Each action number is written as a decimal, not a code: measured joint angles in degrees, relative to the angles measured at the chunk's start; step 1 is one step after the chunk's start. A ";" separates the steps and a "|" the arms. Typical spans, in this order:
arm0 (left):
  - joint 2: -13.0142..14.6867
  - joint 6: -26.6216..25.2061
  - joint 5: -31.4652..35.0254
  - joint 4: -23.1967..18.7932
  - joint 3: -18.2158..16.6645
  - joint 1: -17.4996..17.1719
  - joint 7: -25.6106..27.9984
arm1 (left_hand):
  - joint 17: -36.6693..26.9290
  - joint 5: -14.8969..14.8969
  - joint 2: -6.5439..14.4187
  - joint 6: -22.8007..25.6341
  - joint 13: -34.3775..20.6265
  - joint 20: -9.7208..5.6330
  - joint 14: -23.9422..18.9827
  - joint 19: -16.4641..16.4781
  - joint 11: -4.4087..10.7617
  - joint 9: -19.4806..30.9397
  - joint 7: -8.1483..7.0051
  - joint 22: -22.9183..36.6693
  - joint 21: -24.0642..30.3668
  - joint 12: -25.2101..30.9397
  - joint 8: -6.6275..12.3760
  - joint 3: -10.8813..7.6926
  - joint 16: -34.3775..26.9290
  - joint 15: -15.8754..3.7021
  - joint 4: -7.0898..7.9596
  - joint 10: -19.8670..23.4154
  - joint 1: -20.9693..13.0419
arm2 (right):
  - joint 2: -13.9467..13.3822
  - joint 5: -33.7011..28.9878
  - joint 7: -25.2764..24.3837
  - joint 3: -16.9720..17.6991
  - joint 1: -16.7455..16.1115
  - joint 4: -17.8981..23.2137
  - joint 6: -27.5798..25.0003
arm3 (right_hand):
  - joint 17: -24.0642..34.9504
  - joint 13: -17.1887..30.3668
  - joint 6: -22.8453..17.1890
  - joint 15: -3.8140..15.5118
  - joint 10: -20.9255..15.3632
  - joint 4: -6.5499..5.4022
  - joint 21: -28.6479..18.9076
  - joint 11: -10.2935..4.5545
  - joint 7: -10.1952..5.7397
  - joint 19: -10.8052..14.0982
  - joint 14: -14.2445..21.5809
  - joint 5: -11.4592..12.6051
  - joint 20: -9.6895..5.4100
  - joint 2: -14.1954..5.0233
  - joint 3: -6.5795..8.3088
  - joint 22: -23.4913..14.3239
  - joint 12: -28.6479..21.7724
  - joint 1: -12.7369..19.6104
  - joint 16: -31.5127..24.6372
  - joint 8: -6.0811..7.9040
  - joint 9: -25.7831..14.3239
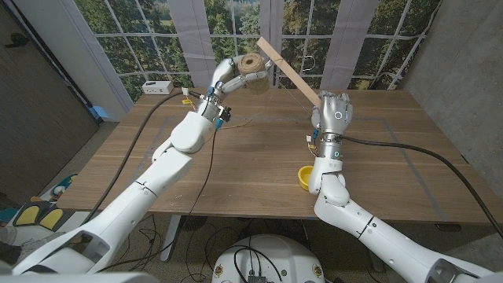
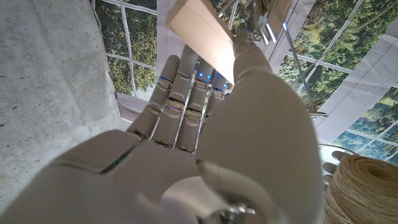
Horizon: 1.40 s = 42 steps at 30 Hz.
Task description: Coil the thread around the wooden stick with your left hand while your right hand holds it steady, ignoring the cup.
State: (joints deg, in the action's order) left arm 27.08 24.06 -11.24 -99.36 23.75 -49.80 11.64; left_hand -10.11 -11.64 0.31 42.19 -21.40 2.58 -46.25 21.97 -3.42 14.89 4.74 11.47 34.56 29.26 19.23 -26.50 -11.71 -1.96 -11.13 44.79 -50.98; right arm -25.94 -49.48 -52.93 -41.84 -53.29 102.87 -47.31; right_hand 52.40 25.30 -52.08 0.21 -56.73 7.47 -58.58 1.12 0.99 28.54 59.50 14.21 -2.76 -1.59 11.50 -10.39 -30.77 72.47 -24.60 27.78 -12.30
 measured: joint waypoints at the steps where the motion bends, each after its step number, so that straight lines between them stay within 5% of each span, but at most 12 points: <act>1: -0.93 0.38 -0.02 0.31 -0.02 -0.35 0.99 | 0.00 0.00 0.00 0.00 -0.16 -0.27 0.00 0.27 -0.06 0.00 0.01 0.00 0.07 -0.03 -0.01 0.00 0.00 0.00 0.00 0.06 0.00 | -0.06 0.09 -0.16 0.01 -0.08 0.12 0.05 | 0.01 0.00 0.00 0.00 0.00 0.05 0.00 0.00 0.00 0.00 0.00 0.00 0.00 0.00 0.05 0.00 0.00 0.00 0.02 0.00 0.00; 9: -6.15 1.50 -4.56 2.82 0.30 -1.96 3.68 | 0.00 0.00 0.00 0.02 -1.58 -2.09 0.00 2.98 -0.06 0.01 0.02 0.00 1.41 -0.72 -0.19 0.00 0.00 0.00 0.00 0.06 0.00 | -0.62 0.55 -1.30 0.23 -0.92 1.08 0.43 | 0.35 0.08 0.00 0.01 0.00 0.13 0.00 -0.01 0.00 -0.32 0.00 0.01 0.32 0.00 0.13 0.27 0.05 0.00 0.22 -0.15 0.00; 18: -10.20 -4.70 -18.55 3.82 0.55 -3.44 1.06 | 0.00 0.00 0.00 0.02 -1.60 -2.27 -0.19 3.33 -0.07 0.01 0.03 -0.29 1.76 -1.15 -0.40 -0.13 0.05 0.19 -0.13 0.07 0.00 | -1.11 0.97 -2.63 0.91 -2.15 2.16 0.65 | 0.37 0.45 0.01 0.01 -0.08 0.13 0.00 -0.10 -0.01 -0.63 -0.01 0.23 0.01 0.01 0.13 0.27 0.23 0.01 0.45 -0.42 0.00; 31: -12.23 -11.89 -35.76 4.46 0.24 -4.26 -0.49 | 0.00 0.00 0.00 0.33 -0.66 -2.58 -0.32 3.63 -0.57 -0.26 0.33 -0.29 2.11 -1.99 -0.78 -0.23 0.24 0.32 -0.23 0.59 0.00 | -1.09 1.68 -3.85 1.63 -2.68 2.37 1.24 | 0.72 0.18 0.00 0.03 -0.08 0.12 -0.39 -0.10 0.00 -0.62 -0.02 0.23 0.01 0.09 0.12 0.27 0.24 0.09 0.67 -0.22 0.00; 42: -12.32 -16.72 -42.15 5.18 -0.78 -3.21 1.14 | 0.09 0.00 0.00 0.42 0.40 -3.43 -0.32 3.40 -0.32 -0.44 0.43 -0.28 2.33 -3.02 -0.55 -0.44 0.27 0.32 -0.44 0.88 0.00 | -1.35 2.50 -4.76 1.78 -2.25 1.33 3.52 | 1.17 0.47 0.00 0.12 -0.08 0.11 -0.39 -0.11 0.00 -0.96 0.07 0.24 0.08 0.30 0.11 0.26 0.46 0.30 1.10 -0.22 0.00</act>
State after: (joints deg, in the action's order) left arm 14.76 7.33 -53.40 -94.18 22.98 -53.01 12.78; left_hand -10.03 -11.64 0.31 42.61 -21.00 -0.85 -46.57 25.37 -3.73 14.45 5.16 11.19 36.89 26.24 18.68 -26.94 -11.44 -1.64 -11.57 45.66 -50.99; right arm -27.29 -46.98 -57.69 -40.06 -55.54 104.20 -43.79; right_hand 53.58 25.77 -52.08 0.33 -56.81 7.58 -58.97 1.01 0.99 27.59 59.57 14.45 -2.68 -1.29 11.61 -10.12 -30.31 72.77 -23.50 27.56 -12.31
